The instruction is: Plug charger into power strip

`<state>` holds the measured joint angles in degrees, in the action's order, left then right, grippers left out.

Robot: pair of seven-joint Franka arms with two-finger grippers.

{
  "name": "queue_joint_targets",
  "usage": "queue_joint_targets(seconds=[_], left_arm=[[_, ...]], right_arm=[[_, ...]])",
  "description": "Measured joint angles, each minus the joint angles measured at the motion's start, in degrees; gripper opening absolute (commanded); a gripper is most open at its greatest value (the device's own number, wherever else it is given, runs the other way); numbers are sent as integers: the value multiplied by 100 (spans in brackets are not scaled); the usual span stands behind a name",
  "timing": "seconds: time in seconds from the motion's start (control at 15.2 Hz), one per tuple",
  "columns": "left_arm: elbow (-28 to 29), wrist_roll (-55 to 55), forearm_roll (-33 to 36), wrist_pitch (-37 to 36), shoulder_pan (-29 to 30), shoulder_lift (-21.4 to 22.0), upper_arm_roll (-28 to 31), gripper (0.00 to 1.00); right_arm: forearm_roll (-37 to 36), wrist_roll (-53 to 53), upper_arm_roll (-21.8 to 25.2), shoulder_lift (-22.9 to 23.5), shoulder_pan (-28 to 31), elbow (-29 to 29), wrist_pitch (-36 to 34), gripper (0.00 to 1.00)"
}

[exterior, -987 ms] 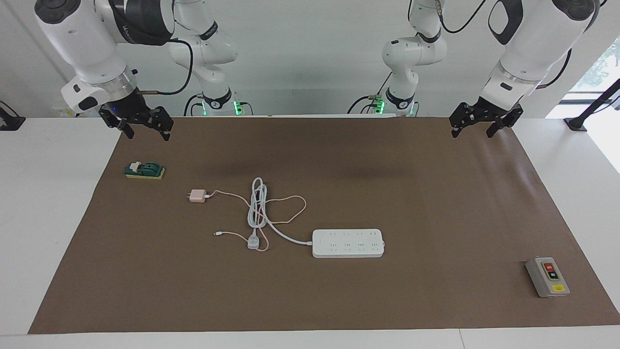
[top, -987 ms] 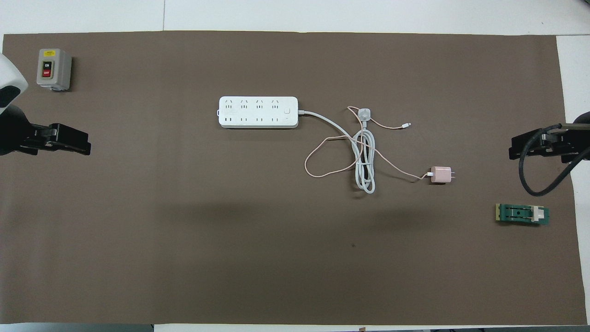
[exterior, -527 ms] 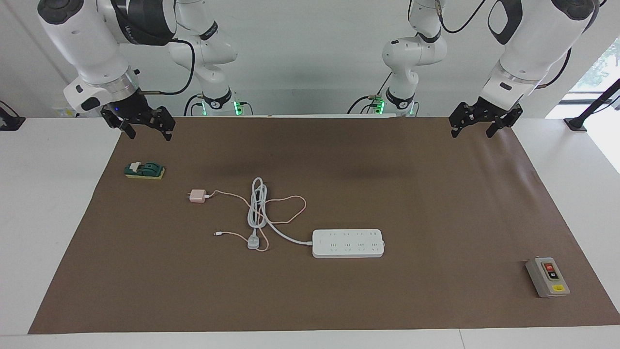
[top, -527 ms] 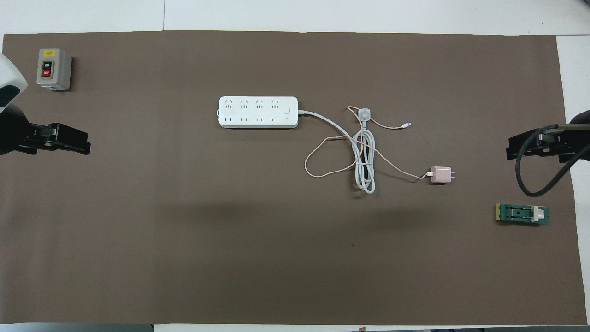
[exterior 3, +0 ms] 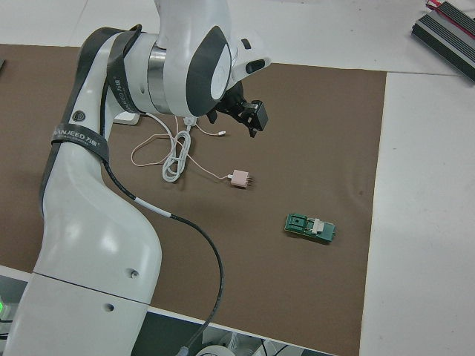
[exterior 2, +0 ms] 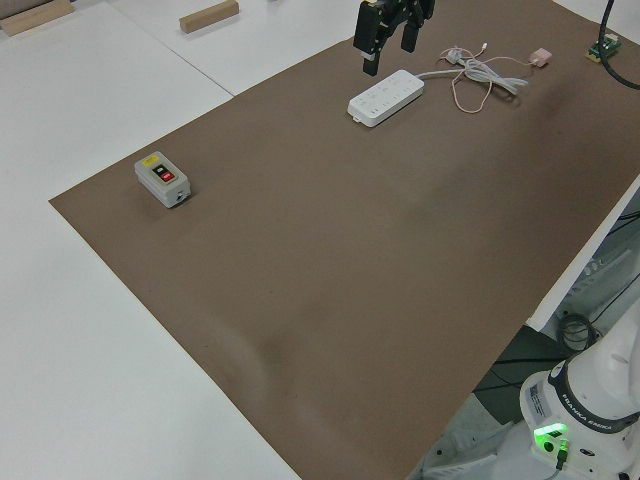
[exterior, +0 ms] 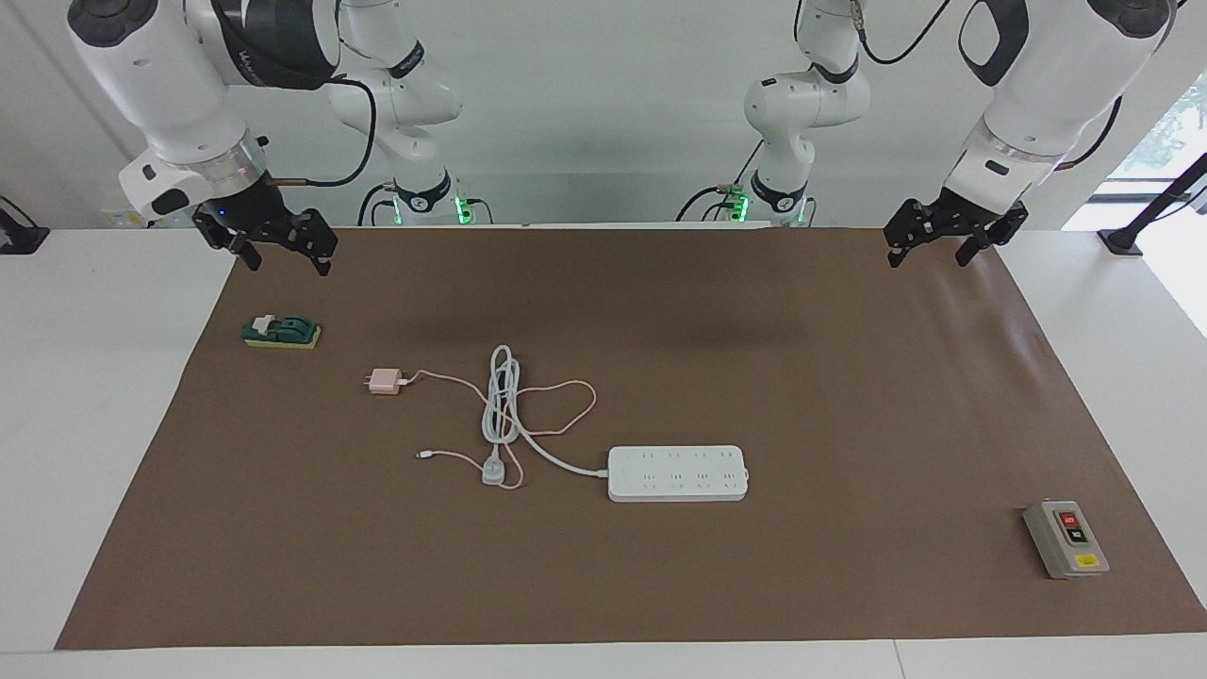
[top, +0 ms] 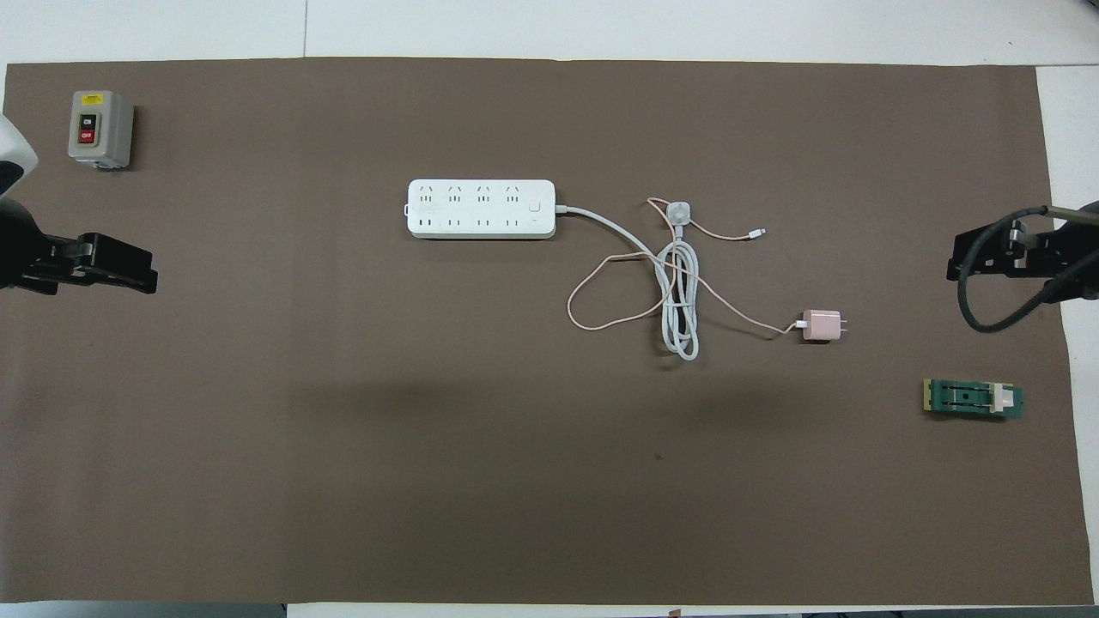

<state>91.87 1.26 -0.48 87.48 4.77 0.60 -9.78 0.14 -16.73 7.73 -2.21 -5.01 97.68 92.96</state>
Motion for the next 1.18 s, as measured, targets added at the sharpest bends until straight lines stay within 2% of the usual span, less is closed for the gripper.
queue_joint_targets(seconds=[0.39,0.59,0.92,1.18], left_arm=[[-64,734,-730,-86,28,-66,31,100],[-67,685,-1470,-89,33,-163,34,100],[-15,-190,-3111,-53,595,-697,67,100],[246,-684,-4679,355,672,-1016,17,100]], right_arm=[[660,-2507,18,266,130,22,-31,100],[903,-3540,23,453,224,67,-69,100],[1612,-5420,26,581,269,556,348,100],[2011,-5679,34,674,725,1225,937,100]])
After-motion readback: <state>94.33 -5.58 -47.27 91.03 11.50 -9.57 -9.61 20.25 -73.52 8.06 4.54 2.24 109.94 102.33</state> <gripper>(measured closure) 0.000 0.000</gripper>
